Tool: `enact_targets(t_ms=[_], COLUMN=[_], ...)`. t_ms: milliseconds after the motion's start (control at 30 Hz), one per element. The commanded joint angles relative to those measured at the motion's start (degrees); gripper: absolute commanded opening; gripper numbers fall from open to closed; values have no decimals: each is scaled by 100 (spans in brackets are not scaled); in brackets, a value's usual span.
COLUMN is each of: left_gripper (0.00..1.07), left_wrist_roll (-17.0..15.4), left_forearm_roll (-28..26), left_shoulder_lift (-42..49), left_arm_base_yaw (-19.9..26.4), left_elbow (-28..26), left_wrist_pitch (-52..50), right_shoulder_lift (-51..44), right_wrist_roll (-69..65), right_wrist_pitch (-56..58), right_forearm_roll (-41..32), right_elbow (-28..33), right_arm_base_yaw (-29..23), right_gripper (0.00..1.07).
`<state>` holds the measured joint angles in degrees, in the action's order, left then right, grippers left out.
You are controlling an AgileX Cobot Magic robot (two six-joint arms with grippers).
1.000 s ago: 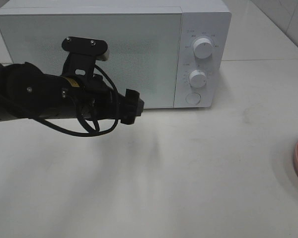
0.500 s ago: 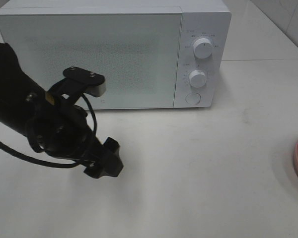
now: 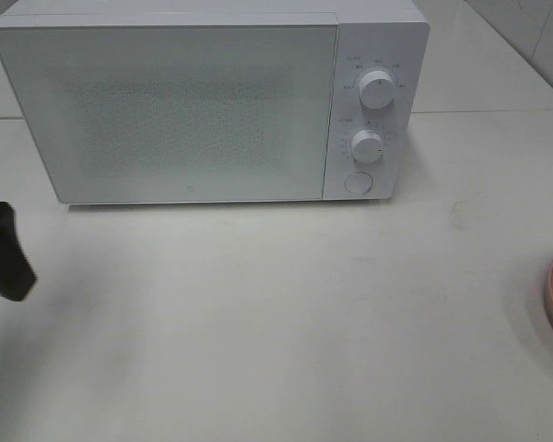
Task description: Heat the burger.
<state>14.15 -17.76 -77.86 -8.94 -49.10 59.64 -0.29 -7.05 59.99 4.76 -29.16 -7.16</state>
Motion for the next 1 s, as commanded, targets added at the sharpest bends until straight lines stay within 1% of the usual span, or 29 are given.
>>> enact_targets(t_ms=[33,67,100,133,167,200,233,333,367,433,500,600,633,667,700,767,800,833,867,900,933,967,1000], left_gripper=[98,98,98,98,98,98,98,98,98,98,98,98,98,98,98,98,98,98,98,98,98,98,98], left_wrist_roll=[-120,-120,-350,-424,-424,-527,-550,-550,-561,-561,-556,-556,-539,-527,-527,-527,-527,-527,-527,-527,-527,-527,-527], left_forearm_roll=[264,264,327,355,355,430,539,579,630,647,808,848,894,934,934,1060,1060,1060,1031,1031,1020,1020,1020], left_shoulder_lift=[481,481,779,951,951,1318,1667,1833,2263,2441,3380,3581,4016,4257,4257,5048,5048,5214,5518,5518,5684,6033,6033], left_arm_base_yaw=[630,630,985,1157,1157,1398,1490,1490,1490,1490,1490,1490,1490,1490,1490,1490,1490,1490,1490,1490,1490,1490,1490], left_elbow=[-6,-6,0,0,0,0,6,29,126,178,573,693,905,1014,1014,1341,1341,1432,1639,1639,1748,1931,1931], left_wrist_pitch=[561,561,716,796,796,917,997,1008,1008,985,837,779,682,625,625,596,596,584,493,493,407,195,195], right_shoulder_lift=[-155,-155,-155,-155,-155,-155,-155,-155,-155,-155,-155,-155,-155,-155,-155,-155,-155,-155,-155,-155,-155,-155,-155], right_wrist_roll=[80,80,80,80,80,80,80,80,80,80,80,80,80,80,80,80,80,80,80,80,80,80,80], right_wrist_pitch=[-46,-46,-46,-46,-46,-46,-46,-46,-46,-46,-46,-46,-46,-46,-46,-46,-46,-46,-46,-46,-46,-46,-46], right_forearm_roll=[11,11,11,11,11,11,11,11,11,11,11,11,11,11,11,11,11,11,11,11,11,11,11], right_elbow=[0,0,0,0,0,0,0,0,0,0,0,0,0,0,0,0,0,0,0,0,0,0,0], right_arm_base_yaw=[34,34,34,34,34,34,34,34,34,34,34,34,34,34,34,34,34,34,34,34,34,34,34], right_gripper=[75,75,75,75,75,75,75,75,75,75,75,75,75,75,75,75,75,75,75,75,75,75,75])
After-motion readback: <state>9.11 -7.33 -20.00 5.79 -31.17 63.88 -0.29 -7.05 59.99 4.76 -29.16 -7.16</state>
